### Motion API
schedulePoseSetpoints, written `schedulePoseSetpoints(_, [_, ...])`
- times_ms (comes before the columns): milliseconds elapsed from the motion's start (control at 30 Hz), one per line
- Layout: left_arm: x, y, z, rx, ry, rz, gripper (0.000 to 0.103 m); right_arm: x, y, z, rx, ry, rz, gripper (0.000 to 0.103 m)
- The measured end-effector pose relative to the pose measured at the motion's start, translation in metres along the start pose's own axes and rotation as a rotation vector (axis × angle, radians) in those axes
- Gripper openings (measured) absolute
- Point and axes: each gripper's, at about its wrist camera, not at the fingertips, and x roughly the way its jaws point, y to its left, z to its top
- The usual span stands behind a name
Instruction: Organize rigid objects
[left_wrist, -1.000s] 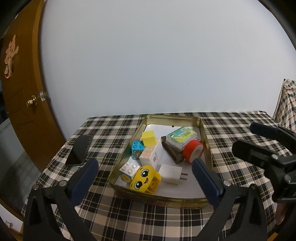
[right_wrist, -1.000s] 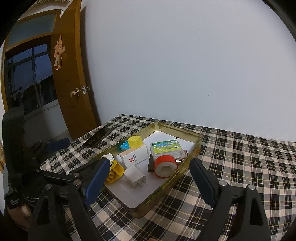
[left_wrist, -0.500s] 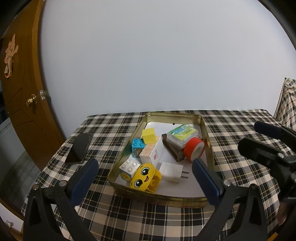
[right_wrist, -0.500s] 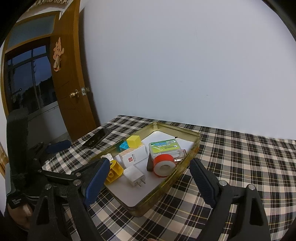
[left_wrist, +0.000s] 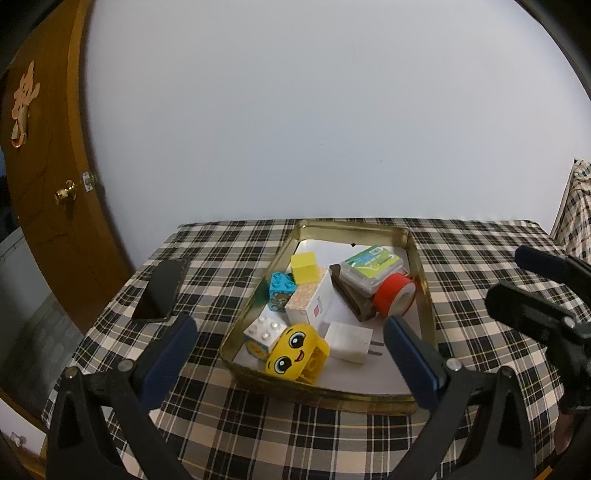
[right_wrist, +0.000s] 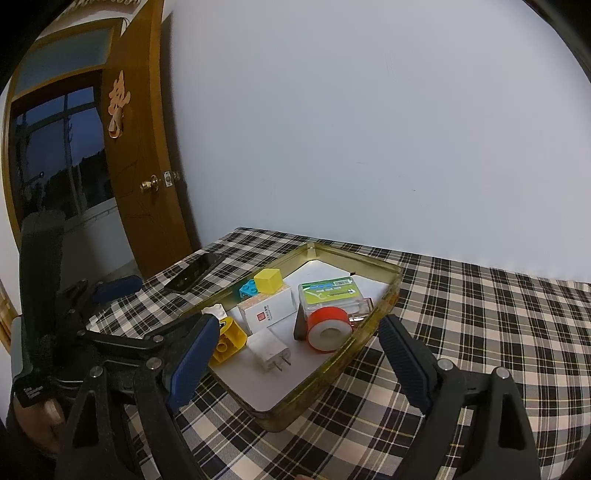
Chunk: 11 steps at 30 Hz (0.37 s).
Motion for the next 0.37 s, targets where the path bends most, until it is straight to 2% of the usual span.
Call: schedulePoseSetpoints(367, [0.0039,-0.0021,-0.0019,0.013,0.003,0.023,0.102,0.0031,0.0023,-0.0037,-0.006,0.011,-0.003,0.09])
